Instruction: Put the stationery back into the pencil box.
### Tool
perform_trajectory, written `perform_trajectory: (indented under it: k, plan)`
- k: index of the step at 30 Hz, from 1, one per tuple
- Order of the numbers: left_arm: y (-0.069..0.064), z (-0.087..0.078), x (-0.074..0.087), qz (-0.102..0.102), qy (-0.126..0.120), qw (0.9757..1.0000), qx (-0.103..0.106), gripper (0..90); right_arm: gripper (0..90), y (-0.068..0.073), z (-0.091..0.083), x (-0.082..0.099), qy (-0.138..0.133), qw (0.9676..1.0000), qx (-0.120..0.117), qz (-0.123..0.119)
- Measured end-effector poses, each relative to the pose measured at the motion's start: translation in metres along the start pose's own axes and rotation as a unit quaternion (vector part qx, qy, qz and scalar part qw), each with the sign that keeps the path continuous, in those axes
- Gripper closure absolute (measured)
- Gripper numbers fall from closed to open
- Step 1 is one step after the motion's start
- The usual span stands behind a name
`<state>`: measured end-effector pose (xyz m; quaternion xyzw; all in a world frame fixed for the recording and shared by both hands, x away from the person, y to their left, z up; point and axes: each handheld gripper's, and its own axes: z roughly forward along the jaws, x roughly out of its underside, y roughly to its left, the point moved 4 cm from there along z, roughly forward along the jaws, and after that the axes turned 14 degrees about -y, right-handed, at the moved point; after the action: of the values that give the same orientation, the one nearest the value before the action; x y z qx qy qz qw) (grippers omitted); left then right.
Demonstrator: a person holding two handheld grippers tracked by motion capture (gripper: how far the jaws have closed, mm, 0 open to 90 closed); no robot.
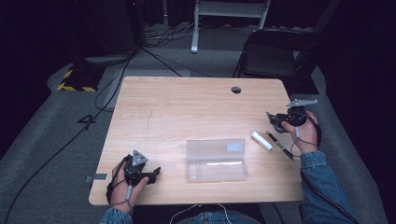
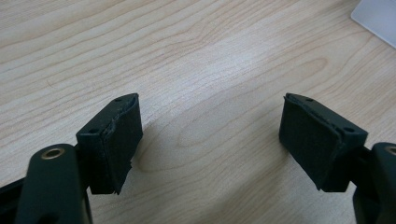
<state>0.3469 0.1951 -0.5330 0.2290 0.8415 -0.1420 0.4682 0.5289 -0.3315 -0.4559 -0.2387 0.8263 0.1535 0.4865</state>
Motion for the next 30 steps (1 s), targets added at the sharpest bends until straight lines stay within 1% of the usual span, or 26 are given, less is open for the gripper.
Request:
perform_trajectory:
  k: [3,7,9,10,11,12,15,17,18,20,21,23,24,25,26,27,28,30]
  plan:
    - [0.0,0.0,0.0,0.0,0.001,1.0,0.001,21.2,53.8,0.007,-0.003,-0.005,-0.005,0.9999,-0.008,-0.005]
    - [0.0,0.001,-0.001,0.001,0.002,1.0,0.002,20.4,53.8,0.023,-0.01,-0.015,-0.017,0.9994,-0.026,-0.017]
    - [0.0,0.001,-0.001,0.001,0.001,1.0,0.001,19.9,53.8,0.03,-0.012,-0.018,-0.019,0.999,-0.036,-0.021]
    - [0.0,0.001,-0.001,0.002,0.001,1.0,0.001,19.5,53.8,0.038,-0.014,-0.021,-0.021,0.9984,-0.045,-0.026]
    - [0.0,0.002,-0.001,0.003,0.001,1.0,0.001,19.5,53.8,0.038,-0.014,-0.021,-0.021,0.9984,-0.045,-0.026]
    - [0.001,0.002,-0.001,0.003,0.0,1.0,0.001,19.2,53.8,0.046,-0.016,-0.024,-0.023,0.9977,-0.054,-0.034]
    - [0.0,0.003,-0.001,0.002,0.0,1.0,0.003,18.7,53.8,0.06,-0.02,-0.029,-0.029,0.9961,-0.071,-0.043]
    - [0.001,0.003,-0.002,0.003,0.002,1.0,0.003,18.5,53.8,0.067,-0.021,-0.032,-0.031,0.9951,-0.08,-0.049]
    - [0.001,0.003,-0.002,0.003,0.002,1.0,0.003,18.4,53.8,0.067,-0.021,-0.032,-0.031,0.9951,-0.08,-0.049]
    - [0.001,0.003,-0.002,0.003,0.003,1.0,0.002,18.3,53.8,0.076,-0.023,-0.034,-0.033,0.9939,-0.091,-0.053]
    - [0.001,0.003,-0.002,0.003,0.002,1.0,0.002,18.1,53.9,0.083,-0.024,-0.036,-0.033,0.9928,-0.1,-0.058]
    - [0.001,0.004,-0.002,0.004,0.003,1.0,0.003,17.9,53.8,0.091,-0.025,-0.037,-0.034,0.9915,-0.108,-0.064]
    - [0.001,0.004,-0.002,0.004,0.003,1.0,0.003,17.8,53.8,0.091,-0.025,-0.037,-0.034,0.9915,-0.108,-0.064]
    - [0.0,0.004,-0.002,0.002,0.003,1.0,0.003,17.5,53.8,0.098,-0.026,-0.039,-0.034,0.99,-0.117,-0.07]
    - [0.0,0.005,-0.002,0.001,0.002,1.0,0.002,17.3,53.8,0.102,-0.027,-0.039,-0.035,0.9892,-0.122,-0.072]
    - [0.001,0.005,-0.002,0.002,0.002,1.0,0.003,17.1,53.8,0.106,-0.027,-0.04,-0.036,0.9885,-0.127,-0.075]
    - [0.001,0.005,-0.002,0.002,0.002,1.0,0.003,17.0,53.8,0.106,-0.027,-0.04,-0.036,0.9885,-0.127,-0.075]
    - [0.001,0.005,-0.003,0.005,0.004,1.0,0.003,16.9,53.8,0.115,-0.028,-0.041,-0.035,0.9864,-0.14,-0.079]
